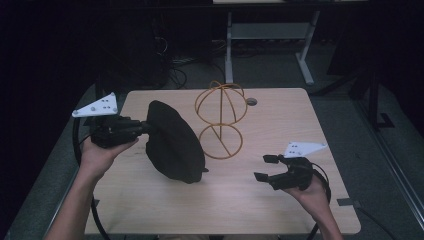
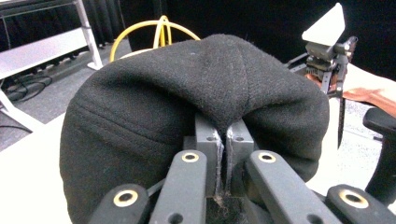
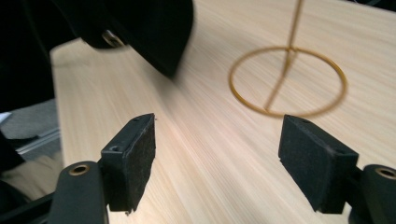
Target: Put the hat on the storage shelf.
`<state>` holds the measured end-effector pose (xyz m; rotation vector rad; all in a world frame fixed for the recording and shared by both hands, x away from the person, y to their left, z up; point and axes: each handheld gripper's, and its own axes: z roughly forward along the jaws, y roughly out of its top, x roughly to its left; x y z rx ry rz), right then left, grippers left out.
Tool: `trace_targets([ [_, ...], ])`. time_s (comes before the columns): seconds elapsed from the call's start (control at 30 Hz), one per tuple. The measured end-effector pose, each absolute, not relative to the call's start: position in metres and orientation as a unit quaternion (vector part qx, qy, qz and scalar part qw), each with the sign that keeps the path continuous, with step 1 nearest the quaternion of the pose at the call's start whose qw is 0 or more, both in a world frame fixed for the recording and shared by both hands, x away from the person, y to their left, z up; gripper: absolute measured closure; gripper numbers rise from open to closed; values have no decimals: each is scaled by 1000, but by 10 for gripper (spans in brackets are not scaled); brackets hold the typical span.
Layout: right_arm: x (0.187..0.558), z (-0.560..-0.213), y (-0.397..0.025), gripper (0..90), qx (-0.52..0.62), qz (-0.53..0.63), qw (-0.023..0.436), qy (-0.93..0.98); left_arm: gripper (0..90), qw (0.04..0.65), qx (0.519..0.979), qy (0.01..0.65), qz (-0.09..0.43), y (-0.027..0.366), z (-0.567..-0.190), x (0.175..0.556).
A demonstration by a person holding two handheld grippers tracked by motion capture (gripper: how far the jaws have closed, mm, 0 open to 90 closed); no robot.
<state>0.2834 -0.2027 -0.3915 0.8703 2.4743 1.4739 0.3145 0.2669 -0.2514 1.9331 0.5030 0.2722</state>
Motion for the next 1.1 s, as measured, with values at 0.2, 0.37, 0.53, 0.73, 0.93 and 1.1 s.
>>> trace_targets([
  [0.2, 280, -398, -214, 236, 304, 468, 93, 824, 870, 538, 807, 215, 115, 269, -239, 322],
  [0.37, 280, -401, -226, 218, 322, 459, 117, 820, 870, 540, 806, 212, 114, 267, -230, 330],
  [0.53, 281, -405, -239, 217, 340, 456, 129, 812, 870, 539, 809, 207, 113, 261, -219, 340],
  [0.73, 281, -409, -248, 211, 351, 453, 134, 808, 870, 532, 815, 202, 112, 249, -206, 351],
  [0.93, 280, -411, -251, 211, 352, 452, 136, 808, 870, 522, 823, 198, 106, 234, -195, 366],
  [1.1, 280, -410, -253, 211, 354, 455, 137, 806, 870, 518, 826, 195, 104, 222, -187, 377],
])
